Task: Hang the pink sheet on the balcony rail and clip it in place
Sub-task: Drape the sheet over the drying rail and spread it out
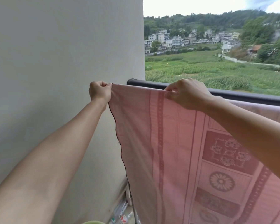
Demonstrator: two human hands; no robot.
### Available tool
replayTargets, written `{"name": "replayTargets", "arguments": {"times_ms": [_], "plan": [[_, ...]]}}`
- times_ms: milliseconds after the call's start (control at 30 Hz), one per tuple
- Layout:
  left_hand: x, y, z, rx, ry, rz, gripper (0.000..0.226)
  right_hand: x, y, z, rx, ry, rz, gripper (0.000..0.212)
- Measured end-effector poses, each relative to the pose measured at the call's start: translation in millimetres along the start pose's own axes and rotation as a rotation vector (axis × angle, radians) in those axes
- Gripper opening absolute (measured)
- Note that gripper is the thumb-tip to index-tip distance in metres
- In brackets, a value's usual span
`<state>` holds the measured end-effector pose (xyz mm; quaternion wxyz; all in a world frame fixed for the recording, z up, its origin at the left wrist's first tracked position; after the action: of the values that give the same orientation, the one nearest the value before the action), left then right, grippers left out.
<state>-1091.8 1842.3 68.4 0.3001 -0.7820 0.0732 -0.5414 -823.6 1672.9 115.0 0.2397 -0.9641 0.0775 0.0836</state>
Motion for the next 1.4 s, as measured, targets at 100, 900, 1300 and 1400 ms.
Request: {"name": "replayTargets", "arguments": {"times_ms": [100,900,1300,1400], "plan": [[-5,-9,12,-0.002,0.003,-0.011,0.03,-3,-4,-2,0.074,-0.031,0.035,0.023],[-42,-65,34,-0.384,0.515,-0.057,0.032,-17,-19,-4,0.104,-0.127,0.51,0.026],[-54,-35,40,-0.28,0.375,-0.081,0.04,4,27,-15,0.259,-0.074,0.358,0.02],[-66,-13,39,-0.466,0.396,-0.094,0.023,11,27,-12,0.268,-0.103,0.387,0.017]]}}
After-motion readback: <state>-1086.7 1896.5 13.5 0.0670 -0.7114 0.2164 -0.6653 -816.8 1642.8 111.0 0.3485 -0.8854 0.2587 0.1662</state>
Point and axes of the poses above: each hand's wrist, its own y-axis away from the middle knuckle, its own z-axis out of the palm, x = y × z, the point moved 9 cm from there along -y, towards the middle knuckle, and after that the axes turned 13 degrees about z, right-handed, at the moved point
